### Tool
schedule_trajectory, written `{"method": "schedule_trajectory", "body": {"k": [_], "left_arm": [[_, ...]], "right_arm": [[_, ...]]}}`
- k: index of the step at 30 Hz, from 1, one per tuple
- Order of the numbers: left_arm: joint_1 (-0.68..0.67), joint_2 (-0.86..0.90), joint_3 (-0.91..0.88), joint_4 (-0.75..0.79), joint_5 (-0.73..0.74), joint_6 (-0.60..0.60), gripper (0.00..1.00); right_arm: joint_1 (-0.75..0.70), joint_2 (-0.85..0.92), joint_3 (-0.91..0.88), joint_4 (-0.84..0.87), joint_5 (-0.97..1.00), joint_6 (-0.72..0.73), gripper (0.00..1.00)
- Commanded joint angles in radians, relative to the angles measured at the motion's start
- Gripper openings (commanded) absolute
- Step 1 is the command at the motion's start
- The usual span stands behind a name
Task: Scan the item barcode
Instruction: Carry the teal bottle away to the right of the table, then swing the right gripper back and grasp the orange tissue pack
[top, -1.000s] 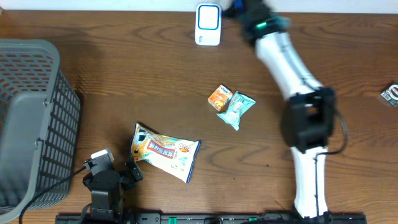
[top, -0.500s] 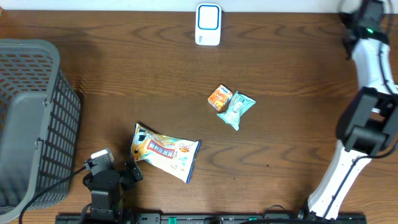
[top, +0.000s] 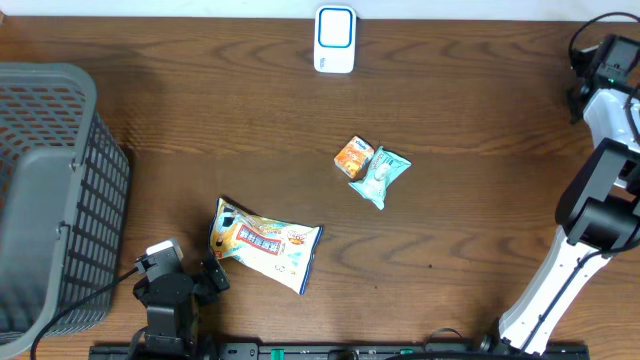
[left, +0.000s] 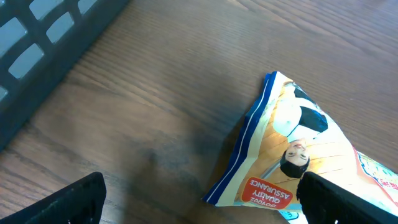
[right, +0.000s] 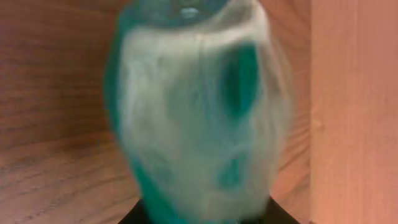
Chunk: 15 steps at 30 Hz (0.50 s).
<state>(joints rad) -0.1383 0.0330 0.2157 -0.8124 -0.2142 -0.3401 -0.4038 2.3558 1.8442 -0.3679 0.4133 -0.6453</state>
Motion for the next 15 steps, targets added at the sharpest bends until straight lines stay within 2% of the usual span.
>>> {"method": "schedule_trajectory", "body": {"k": [1, 4, 5, 7, 9, 12, 13, 15], "left_arm": [[0.002, -0.002, 0.0, -0.069, -0.006, 0.021, 0.98], [0.002, -0.002, 0.0, -0.069, -0.006, 0.021, 0.98], [0.002, -0.002, 0.0, -0.069, -0.006, 0.021, 0.98], [0.002, -0.002, 0.0, -0.069, -0.006, 0.021, 0.98], [0.002, -0.002, 0.0, -0.069, -0.006, 0.021, 0.98], [0.002, -0.002, 0.0, -0.069, -0.006, 0.021, 0.98], [0.002, -0.002, 0.0, -0.069, -0.006, 0.021, 0.98], [0.002, -0.002, 0.0, -0.069, -0.006, 0.021, 0.98]], "right_arm": [[-0.017, 0.003, 0.0, 0.019, 0.068, 0.069, 0.04], [-0.035, 0.003, 0.0, 0.055, 0.176, 0.068, 0.06], [-0.039, 0.003, 0.0, 0.062, 0.198, 0.068, 0.1], [-0.045, 0.003, 0.0, 0.065, 0.238, 0.068, 0.4], [-0.04, 0.002, 0.0, 0.065, 0.256, 0.069, 0.76], [-0.018, -0.008, 0.0, 0.065, 0.282, 0.079, 0.96], [-0.005, -0.016, 0.0, 0.065, 0.292, 0.118, 0.99], [0.023, -0.038, 0.0, 0.043, 0.29, 0.212, 0.99]]}}
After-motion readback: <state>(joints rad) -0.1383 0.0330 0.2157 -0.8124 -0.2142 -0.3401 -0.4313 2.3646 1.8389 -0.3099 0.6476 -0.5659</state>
